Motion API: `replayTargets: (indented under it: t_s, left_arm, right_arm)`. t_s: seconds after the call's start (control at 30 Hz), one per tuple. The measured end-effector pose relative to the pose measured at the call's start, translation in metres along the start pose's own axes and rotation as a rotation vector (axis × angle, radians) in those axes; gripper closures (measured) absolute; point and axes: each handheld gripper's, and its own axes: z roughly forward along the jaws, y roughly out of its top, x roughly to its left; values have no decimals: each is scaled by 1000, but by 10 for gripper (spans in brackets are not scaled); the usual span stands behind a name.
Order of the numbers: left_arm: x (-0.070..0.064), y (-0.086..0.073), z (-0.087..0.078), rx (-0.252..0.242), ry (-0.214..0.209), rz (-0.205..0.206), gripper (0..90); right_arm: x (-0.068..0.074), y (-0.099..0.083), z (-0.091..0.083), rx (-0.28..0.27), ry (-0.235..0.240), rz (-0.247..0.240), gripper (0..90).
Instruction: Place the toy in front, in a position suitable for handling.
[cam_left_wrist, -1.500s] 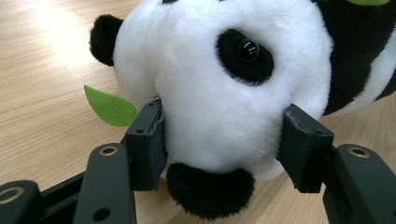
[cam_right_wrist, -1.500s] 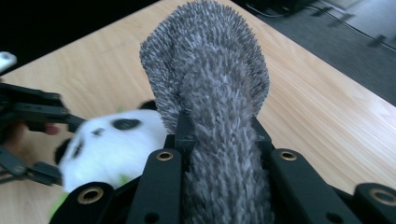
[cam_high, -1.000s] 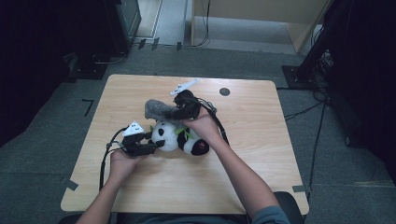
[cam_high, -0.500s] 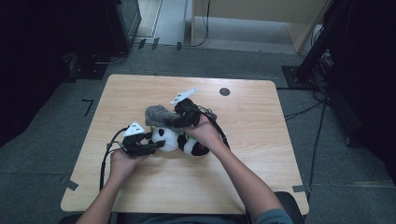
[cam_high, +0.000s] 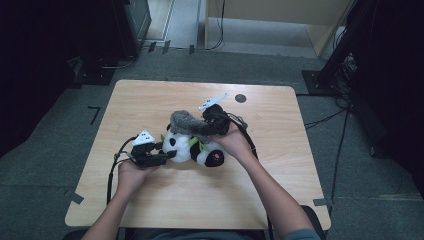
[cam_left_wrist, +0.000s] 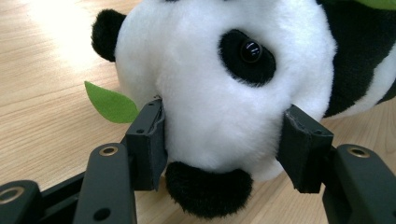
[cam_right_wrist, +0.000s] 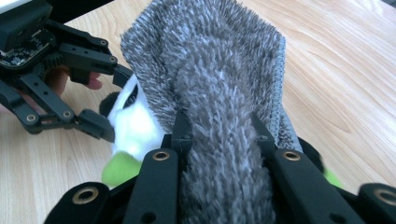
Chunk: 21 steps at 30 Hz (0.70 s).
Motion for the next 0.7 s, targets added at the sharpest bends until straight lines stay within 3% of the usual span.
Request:
replayTargets:
  t_s: [0.27, 0.43, 0.7]
  left_arm:
    - [0, 0, 0, 7, 0, -3, 405]
    - [0, 0, 0, 6, -1, -9, 405]
    - [0, -1, -1, 4, 2, -8, 405]
  right_arm:
    - [-6, -19, -19, -49, -7, 11, 725]
    - [-10, -33, -34, -46, -35, 15, 726]
    - [-12, -58, -45, -84, -33, 41, 726]
